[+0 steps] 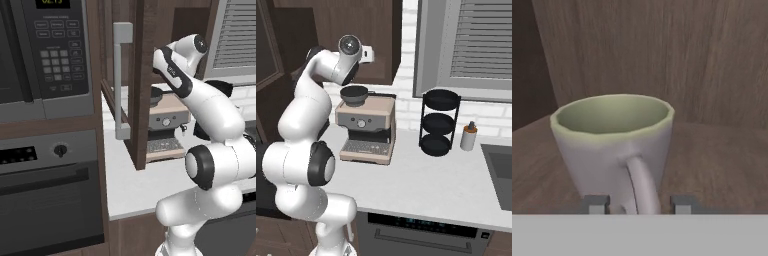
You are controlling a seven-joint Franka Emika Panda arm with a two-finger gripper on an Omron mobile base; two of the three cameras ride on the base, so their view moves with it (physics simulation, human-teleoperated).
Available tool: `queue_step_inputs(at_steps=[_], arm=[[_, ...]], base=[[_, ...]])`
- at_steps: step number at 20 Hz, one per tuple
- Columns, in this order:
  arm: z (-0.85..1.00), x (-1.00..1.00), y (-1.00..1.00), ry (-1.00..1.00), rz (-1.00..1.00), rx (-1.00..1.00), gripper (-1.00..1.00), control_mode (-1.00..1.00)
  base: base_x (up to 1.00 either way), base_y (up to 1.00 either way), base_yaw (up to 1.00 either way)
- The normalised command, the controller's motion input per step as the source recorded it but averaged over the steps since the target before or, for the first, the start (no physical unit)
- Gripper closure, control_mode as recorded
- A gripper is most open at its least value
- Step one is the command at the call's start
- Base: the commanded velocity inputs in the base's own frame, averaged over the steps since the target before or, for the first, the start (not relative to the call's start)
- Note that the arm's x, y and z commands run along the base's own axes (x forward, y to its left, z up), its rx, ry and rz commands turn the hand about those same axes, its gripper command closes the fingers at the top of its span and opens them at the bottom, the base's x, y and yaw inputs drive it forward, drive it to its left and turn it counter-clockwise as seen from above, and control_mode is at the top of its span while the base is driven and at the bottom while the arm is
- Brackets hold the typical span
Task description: Gather all objects into one cabinet and sort the glasses and bowls to opposite sides.
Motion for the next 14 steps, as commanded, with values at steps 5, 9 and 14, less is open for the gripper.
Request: queue_step_inputs(at_steps=[5, 9, 14], arm=[[0.0, -0.16, 0.0, -0.02, 0.0, 0.0, 1.0, -1.0], [0.0, -0.93, -0.01, -0.09, 0.0, 0.0, 1.0, -1.0], [0.0, -1.0, -0.06, -0.13, -0.01, 0.0, 1.0, -1.0]], base=[[0.0, 0.0, 0.0], [0.0, 0.0, 0.0], [0.0, 0.0, 0.0]])
